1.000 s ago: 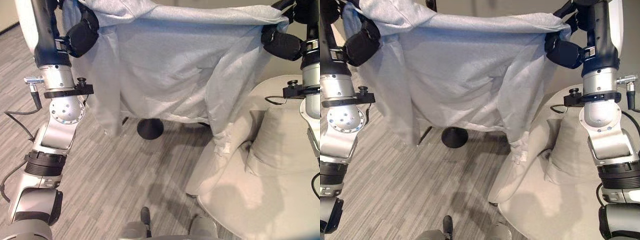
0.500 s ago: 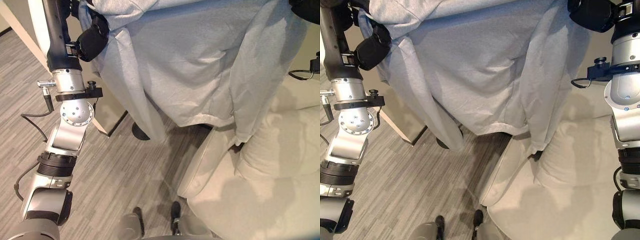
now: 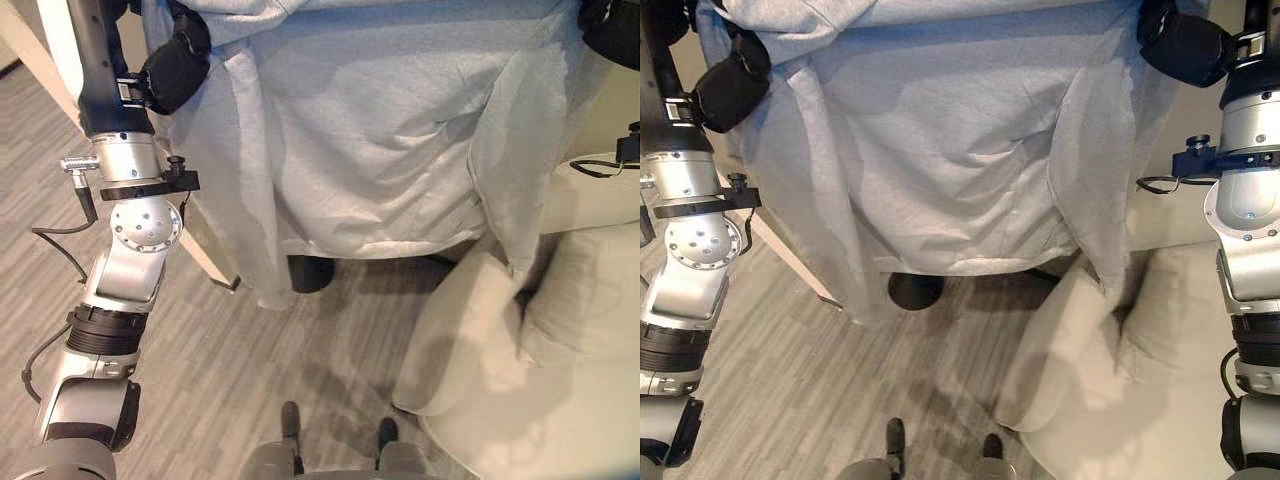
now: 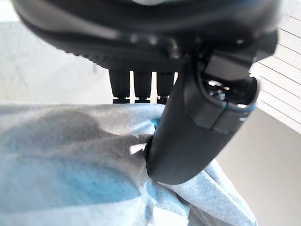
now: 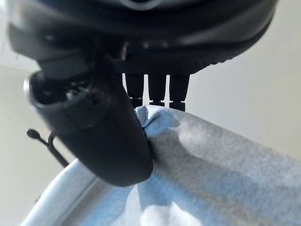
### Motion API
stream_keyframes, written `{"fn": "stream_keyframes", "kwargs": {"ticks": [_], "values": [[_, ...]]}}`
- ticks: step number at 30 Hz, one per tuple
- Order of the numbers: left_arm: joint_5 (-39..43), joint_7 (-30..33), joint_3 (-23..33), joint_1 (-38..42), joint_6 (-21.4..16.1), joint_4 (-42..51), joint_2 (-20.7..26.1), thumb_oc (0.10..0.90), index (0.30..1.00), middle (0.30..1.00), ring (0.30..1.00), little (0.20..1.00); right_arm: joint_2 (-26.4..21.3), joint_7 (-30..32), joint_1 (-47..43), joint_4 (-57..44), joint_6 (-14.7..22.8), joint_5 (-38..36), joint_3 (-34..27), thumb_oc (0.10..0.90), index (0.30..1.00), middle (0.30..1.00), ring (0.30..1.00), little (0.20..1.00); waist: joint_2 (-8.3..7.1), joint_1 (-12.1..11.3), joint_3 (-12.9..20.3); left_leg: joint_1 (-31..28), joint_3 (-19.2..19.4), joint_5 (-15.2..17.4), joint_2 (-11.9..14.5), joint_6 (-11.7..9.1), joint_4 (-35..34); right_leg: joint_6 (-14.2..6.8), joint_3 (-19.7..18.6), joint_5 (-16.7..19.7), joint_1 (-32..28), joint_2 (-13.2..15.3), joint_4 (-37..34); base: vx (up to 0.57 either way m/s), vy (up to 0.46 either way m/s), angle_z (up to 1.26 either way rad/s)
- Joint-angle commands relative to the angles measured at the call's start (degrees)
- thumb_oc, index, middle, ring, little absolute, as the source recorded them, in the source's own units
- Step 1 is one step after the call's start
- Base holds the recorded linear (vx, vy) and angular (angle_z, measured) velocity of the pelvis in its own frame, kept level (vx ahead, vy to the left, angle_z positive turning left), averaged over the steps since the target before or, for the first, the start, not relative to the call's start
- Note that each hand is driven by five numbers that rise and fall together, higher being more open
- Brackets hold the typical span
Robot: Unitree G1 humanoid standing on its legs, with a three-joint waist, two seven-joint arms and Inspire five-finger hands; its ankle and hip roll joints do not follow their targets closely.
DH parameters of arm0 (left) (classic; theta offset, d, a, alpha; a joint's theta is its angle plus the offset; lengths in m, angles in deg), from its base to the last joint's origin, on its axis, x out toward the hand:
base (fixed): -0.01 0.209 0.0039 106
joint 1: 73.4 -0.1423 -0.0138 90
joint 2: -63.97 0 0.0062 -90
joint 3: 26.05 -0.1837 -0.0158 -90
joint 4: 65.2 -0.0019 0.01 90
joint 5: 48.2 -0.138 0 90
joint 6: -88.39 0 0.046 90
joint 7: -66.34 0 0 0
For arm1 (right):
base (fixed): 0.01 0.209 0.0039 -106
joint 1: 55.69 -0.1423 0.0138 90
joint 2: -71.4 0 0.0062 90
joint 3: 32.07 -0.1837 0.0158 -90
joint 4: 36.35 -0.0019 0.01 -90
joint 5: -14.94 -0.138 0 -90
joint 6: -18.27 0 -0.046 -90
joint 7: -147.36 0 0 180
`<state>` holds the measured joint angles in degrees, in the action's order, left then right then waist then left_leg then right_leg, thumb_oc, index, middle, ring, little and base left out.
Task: Hang the clothes on the sofa on the clothes rack.
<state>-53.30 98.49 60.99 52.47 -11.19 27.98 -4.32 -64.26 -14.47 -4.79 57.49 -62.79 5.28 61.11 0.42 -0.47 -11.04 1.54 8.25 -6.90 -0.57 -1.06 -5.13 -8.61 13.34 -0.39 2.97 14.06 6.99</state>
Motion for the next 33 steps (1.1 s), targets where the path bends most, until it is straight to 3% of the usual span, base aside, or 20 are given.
{"fn": "stream_keyframes", "kwargs": {"ticks": [1, 3, 4, 5, 6, 12, 23, 33], "values": [[-0.82, 3.44, 5.60, 4.06, -3.41, 3.66, 5.35, 0.400, 0.300, 0.300, 0.300, 0.300, -0.86, 3.82, -8.65, 1.59, 2.31, -1.82, -1.27, 0.400, 0.300, 0.300, 0.300, 0.300, -3.78, 0.41, 5.02, -4.64, 0.02, 10.16, 1.27, -2.60, 0.13, -1.46, -0.87, 3.51, -0.88, 0.21, 2.75, 0.14, 0.075, -0.24], [-0.88, 3.23, 5.70, 4.01, -3.59, 3.85, 5.08, 0.400, 0.300, 0.300, 0.300, 0.300, -2.04, 3.58, -9.75, 2.01, 3.04, -2.92, -0.70, 0.400, 0.300, 0.300, 0.300, 0.300, -3.45, 0.96, 4.65, -4.92, -0.39, 10.27, 0.91, -2.47, 0.13, -0.74, -2.74, 2.42, 1.64, -4.39, -0.74, 0.19, 0.059, -0.06], [-0.64, 3.12, 5.72, 3.94, -3.59, 3.61, 4.93, 0.400, 0.300, 0.300, 0.300, 0.300, -3.30, 3.94, -9.22, 2.68, 3.30, -3.22, -0.93, 0.400, 0.300, 0.300, 0.300, 0.300, -3.53, 2.16, 4.08, -5.52, -1.37, 10.49, 0.14, -2.34, 0.13, -1.09, -5.82, 2.87, 3.96, -7.68, -4.94, 0.14, 0.022, -0.04], [-0.62, 3.10, 5.69, 3.98, -3.61, 3.59, 4.92, 0.400, 0.300, 0.300, 0.300, 0.300, -3.35, 3.93, -9.13, 2.69, 3.36, -3.26, -1.01, 0.400, 0.300, 0.300, 0.300, 0.300, -3.43, 2.08, 4.17, -5.51, -1.36, 10.63, 0.27, -2.37, 0.13, -1.09, -5.85, 3.11, 3.72, -7.85, -5.52, 0.18, 0.011, 0.01], [-1.03, 3.17, 5.33, 3.69, -3.42, 2.99, 4.11, 0.400, 0.300, 0.300, 0.300, 0.300, -4.81, 4.19, -8.07, 3.59, 3.46, -3.13, -2.10, 0.400, 0.300, 0.300, 0.300, 0.300, -4.02, 2.88, 4.29, -5.64, -2.66, 11.10, -0.61, -2.13, 0.13, -1.44, -9.17, 3.49, 2.32, -9.45, -10.40, 0.10, 0.003, 0.14], [-0.38, 2.81, 5.34, 2.81, -4.20, 2.33, 2.21, 0.400, 0.300, 0.300, 0.300, 0.300, -5.61, 3.34, -11.25, 3.82, 3.91, -4.72, -0.24, 0.400, 0.300, 0.300, 0.300, 0.300, -5.32, 1.71, 6.30, -5.38, -3.01, 10.32, -0.56, -2.31, 0.13, -0.91, -8.08, 5.02, 0.22, -9.51, -11.99, 0.11, -0.069, 0.39], [0.59, 2.99, 6.04, 0.73, -3.50, 1.08, 2.43, 0.400, 0.300, 0.300, 0.300, 0.300, -6.13, 2.12, -18.01, 7.22, 3.88, -7.74, 5.19, 0.400, 0.300, 0.300, 0.300, 0.300, -6.41, 0.30, 8.15, -6.70, -4.09, 10.99, 0.75, -3.09, 0.13, -0.46, -4.55, 2.72, -2.82, -9.65, -11.99, 0.10, -0.063, 0.14], [3.05, 2.73, -0.21, 8.84, -3.42, -7.78, 7.86, 0.400, 0.300, 0.300, 0.300, 0.300, -9.93, 2.07, -38.54, 26.32, 3.61, -14.41, 20.00, 0.400, 0.300, 0.300, 0.300, 0.300, -6.74, -1.03, 8.55, -5.35, -6.25, 10.64, 1.53, -5.32, 0.13, -0.30, -1.09, 1.04, -3.61, -9.42, -11.99, 0.07, -0.074, 0.25]]}}
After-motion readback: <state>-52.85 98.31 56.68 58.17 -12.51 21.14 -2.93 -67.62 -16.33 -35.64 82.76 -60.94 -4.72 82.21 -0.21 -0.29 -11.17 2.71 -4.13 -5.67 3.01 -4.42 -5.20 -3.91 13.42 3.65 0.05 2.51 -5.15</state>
